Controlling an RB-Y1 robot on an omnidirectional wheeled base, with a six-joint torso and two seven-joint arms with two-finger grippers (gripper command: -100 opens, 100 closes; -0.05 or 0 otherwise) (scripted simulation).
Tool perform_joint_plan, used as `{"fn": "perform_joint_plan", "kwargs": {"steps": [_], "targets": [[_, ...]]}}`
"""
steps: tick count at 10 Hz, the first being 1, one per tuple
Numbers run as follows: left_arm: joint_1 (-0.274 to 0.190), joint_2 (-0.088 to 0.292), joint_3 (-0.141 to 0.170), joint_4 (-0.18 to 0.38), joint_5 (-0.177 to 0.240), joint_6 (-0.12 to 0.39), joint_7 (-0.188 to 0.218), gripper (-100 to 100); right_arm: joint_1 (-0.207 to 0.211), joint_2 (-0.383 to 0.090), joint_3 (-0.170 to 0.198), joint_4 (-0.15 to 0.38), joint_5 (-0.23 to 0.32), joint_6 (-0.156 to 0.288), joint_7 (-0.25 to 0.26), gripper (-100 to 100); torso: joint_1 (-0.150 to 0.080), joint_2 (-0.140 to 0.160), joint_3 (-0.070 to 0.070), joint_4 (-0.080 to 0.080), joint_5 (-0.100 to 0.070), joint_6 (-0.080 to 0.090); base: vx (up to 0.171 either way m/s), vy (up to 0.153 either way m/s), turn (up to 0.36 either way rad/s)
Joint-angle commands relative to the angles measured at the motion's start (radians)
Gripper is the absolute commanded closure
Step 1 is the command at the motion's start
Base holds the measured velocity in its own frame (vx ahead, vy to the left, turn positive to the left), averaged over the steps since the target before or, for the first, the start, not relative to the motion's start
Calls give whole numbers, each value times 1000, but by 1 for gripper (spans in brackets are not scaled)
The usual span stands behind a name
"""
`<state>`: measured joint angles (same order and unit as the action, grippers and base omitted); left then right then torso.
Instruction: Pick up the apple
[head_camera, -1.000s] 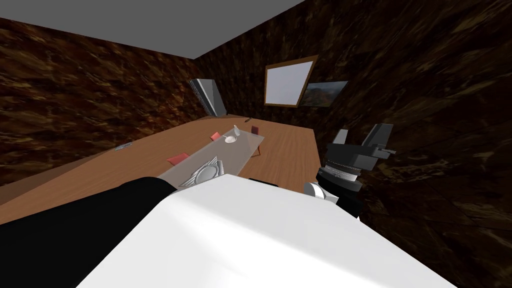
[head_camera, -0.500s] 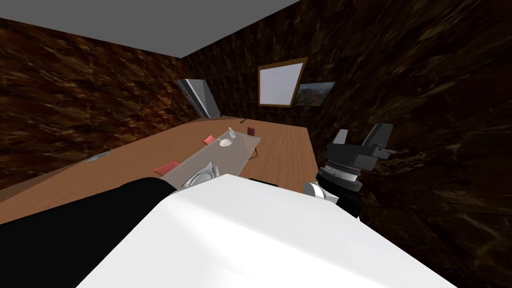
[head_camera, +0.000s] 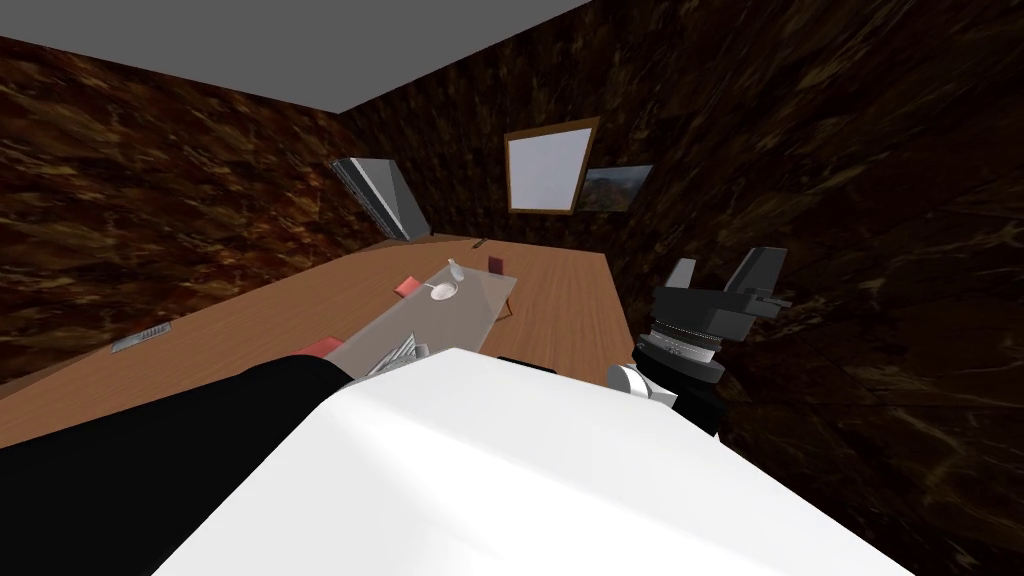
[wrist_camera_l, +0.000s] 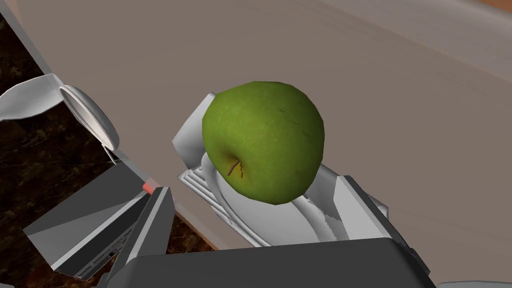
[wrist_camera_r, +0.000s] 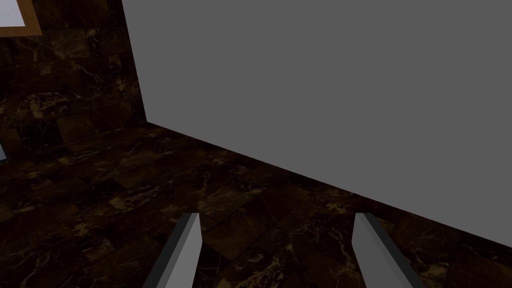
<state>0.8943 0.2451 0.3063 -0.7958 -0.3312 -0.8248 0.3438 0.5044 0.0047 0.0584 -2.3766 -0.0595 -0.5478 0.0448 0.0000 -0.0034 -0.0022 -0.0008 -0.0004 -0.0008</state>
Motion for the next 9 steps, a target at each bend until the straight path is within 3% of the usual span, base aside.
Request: {"fn": "perform_joint_plan", "kwargs": {"steps": [1,2,4,8,9], "targets": [[1,1,2,32,-3,-15,1,-100,0,0,0,0,0,0,0,0,0,0,0,0,0,0,42,28,-64],[6,2,2,63,-11,-21,9,-100,0,0,0,0,0,0,0,0,-1,1,1,0,0,0,53,19,-119],[6,2,2,63,-11,-21,9,-100,0,0,0,0,0,0,0,0,-2,1,1,0,0,0,25,14,-22],[21,9,2,155,-33,-36,32,-100,0,0,0,0,0,0,0,0,-1,1,0,0,0,0,48,25,-119],[21,9,1,138,-29,-34,29,-100,0,0,0,0,0,0,0,0,-1,1,0,0,0,0,26,18,-25]]}}
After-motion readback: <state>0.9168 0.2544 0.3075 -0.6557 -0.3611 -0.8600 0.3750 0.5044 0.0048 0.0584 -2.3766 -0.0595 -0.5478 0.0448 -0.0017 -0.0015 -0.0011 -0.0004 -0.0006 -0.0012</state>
